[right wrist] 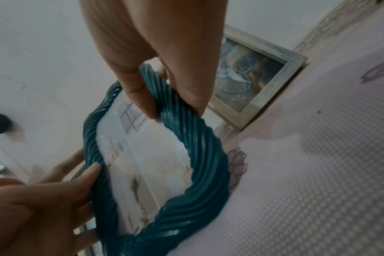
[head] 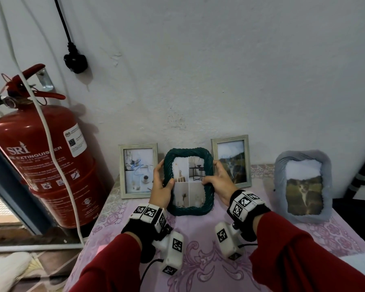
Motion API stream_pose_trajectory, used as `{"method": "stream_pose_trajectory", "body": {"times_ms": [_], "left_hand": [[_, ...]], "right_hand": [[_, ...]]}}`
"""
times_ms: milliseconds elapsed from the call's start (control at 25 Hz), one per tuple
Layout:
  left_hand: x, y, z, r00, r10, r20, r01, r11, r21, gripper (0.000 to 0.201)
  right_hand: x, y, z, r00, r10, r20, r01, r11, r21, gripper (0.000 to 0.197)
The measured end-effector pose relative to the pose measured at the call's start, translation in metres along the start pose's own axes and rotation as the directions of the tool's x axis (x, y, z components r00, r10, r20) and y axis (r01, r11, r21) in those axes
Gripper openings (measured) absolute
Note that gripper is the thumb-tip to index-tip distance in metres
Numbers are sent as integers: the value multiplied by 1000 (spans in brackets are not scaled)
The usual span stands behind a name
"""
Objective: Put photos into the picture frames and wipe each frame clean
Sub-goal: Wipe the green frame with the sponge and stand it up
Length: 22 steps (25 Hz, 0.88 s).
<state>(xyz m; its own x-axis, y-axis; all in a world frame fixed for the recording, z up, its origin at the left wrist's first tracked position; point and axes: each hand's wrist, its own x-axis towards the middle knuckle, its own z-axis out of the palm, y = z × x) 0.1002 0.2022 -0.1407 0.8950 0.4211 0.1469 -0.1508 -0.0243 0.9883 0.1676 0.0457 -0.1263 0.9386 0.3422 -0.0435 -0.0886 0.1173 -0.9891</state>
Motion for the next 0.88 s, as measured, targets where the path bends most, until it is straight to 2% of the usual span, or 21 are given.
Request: {"method": "stream_pose_trajectory", "body": {"times_ms": [320,520,760,880], "left_hand": [[-7,6,-3,1000,-20,9,20,1000,21,63],[-10,7,-4,1000,-11,5,11,998,58,63],[-13,7,-7,1000,4,12,-5,996,93,63],[-14,7,-9,999,15,32,-20,987,159,64]], "right_hand": [[-14,4,-1,998,-50,-41,49,998,-43,48],[-21,9,3,988,-121,-99,107,985,-132,50],[-25,13,7,980,-165,-108,139,967,-215,49],[-27,13,6,974,-186,-130,143,949,-280,49]]}}
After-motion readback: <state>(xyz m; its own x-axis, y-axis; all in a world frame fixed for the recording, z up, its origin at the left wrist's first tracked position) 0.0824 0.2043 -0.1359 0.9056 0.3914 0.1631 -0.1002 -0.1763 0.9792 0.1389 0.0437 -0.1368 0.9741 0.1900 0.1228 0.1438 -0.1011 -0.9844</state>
